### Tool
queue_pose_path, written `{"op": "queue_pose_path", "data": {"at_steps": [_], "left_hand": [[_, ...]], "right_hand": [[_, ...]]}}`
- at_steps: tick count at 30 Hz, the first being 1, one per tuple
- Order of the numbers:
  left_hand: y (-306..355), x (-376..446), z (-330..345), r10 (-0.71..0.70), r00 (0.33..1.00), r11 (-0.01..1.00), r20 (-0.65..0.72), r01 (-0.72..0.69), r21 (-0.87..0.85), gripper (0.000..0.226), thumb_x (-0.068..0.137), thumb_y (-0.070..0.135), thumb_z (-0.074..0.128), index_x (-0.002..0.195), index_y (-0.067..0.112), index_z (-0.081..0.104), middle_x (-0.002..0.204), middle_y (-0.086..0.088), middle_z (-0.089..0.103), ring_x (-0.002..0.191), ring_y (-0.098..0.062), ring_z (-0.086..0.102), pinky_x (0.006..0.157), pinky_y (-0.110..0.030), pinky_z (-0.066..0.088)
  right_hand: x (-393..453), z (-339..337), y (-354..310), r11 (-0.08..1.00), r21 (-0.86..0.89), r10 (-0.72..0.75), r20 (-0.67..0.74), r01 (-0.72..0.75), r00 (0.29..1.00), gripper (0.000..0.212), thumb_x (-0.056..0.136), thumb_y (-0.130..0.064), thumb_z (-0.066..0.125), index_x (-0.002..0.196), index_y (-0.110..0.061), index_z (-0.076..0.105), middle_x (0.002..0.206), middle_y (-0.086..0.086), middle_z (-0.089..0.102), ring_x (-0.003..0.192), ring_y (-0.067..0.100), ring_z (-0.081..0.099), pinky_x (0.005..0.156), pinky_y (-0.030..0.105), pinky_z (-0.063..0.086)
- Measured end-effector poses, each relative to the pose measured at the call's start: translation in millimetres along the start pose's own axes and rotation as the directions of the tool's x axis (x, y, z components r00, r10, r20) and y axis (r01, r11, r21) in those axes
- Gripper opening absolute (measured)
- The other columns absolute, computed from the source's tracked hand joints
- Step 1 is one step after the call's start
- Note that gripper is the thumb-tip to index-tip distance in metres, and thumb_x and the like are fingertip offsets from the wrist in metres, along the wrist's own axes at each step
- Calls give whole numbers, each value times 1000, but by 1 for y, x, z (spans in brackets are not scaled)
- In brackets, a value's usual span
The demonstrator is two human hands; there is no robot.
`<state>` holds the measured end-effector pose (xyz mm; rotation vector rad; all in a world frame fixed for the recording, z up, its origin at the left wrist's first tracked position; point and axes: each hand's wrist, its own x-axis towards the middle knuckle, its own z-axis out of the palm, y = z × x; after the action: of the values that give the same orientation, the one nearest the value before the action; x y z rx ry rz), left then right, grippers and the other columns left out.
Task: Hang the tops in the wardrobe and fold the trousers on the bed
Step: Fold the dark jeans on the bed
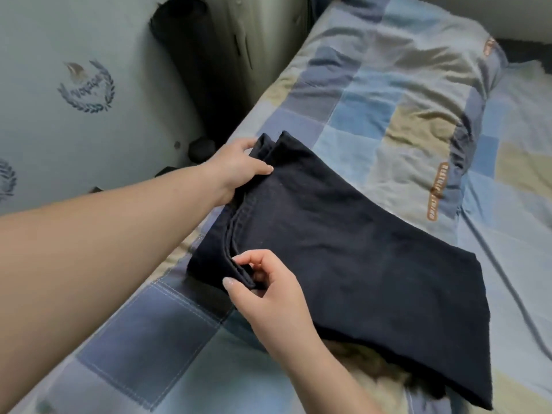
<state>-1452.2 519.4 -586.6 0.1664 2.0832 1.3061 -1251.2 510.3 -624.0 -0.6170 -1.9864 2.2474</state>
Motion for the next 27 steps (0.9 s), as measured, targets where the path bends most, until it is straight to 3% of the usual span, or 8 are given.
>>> {"op": "queue_pose_path", "data": {"at_steps": [4, 6, 8, 11, 13, 17, 22, 27], "left_hand": [[-30, 26, -46, 11, 993, 997, -115, -1, 82, 68, 88, 3, 61, 147, 20, 32, 132, -8, 56, 108, -24, 61, 85, -36, 52], [-48, 29, -56, 40, 977, 922, -207, 44, 386, 81, 87, 12, 64, 152, 18, 15, 148, -9, 39, 128, -28, 45, 102, -39, 41], [-66, 25, -50, 184, 953, 742, -240, 25, 670, 75, 86, 19, 63, 149, 13, 21, 149, -12, 36, 135, -32, 34, 108, -43, 33], [-89, 12, -14, 390, 919, 536, -52, -181, 825, 64, 86, 22, 57, 144, 13, 30, 149, -8, 34, 142, -30, 23, 113, -48, 23], [-108, 5, 21, 397, 913, 415, 97, -273, 868, 72, 91, 27, 51, 151, 18, 13, 159, -2, 13, 148, -22, 2, 119, -48, 7], [-152, 6, 105, 393, 863, 171, 317, -407, 897, 72, 97, 34, 38, 152, 20, -7, 161, 0, -8, 147, -18, -12, 119, -48, -4], [-200, 23, 139, 303, 880, -40, 365, -371, 928, 67, 95, 50, 16, 151, 24, -10, 160, -6, -16, 147, -23, -16, 117, -53, -6], [-208, 39, 103, 269, 937, -123, 221, -195, 973, 85, 79, 71, -13, 151, 26, -7, 161, -6, -10, 148, -24, -10, 118, -51, 0]], "right_hand": [[35, 42, 14, 995, -100, -20, 64, 27, 998, 29, 82, -31, 65, 107, -46, 58, 108, -18, 56, 88, -6, 54, 79, 8, 42], [42, 51, 28, 974, -223, 2, 130, 27, 991, 45, 85, -36, 63, 128, -43, 50, 133, -22, 43, 122, -10, 38, 101, 12, 31], [45, 42, 42, 944, -330, 24, 94, 8, 995, 51, 88, -38, 60, 136, -39, 45, 147, -18, 31, 135, -6, 22, 108, 14, 19], [54, -3, 61, 858, -513, -82, -154, -8, 985, 49, 90, -31, 59, 138, -28, 47, 153, -6, 28, 142, 8, 18, 114, 22, 15], [63, -40, 73, 751, -656, -146, -273, -74, 951, 53, 92, -30, 57, 142, -23, 42, 157, 2, 20, 146, 17, 11, 118, 35, 13], [81, -105, 114, 408, -891, -161, -283, -198, 945, 65, 92, -38, 52, 149, -22, 26, 160, 8, 6, 147, 22, 1, 115, 52, 6], [67, -159, 166, 112, -985, -137, -147, -132, 980, 68, 90, -57, 31, 149, -25, 24, 160, 6, 11, 147, 23, 6, 116, 50, 4], [43, -226, 191, 97, -957, -121, -284, -273, 951, 75, 87, -68, 17, 151, -29, 17, 161, 2, 5, 147, 20, 2, 116, 47, 0]]}}
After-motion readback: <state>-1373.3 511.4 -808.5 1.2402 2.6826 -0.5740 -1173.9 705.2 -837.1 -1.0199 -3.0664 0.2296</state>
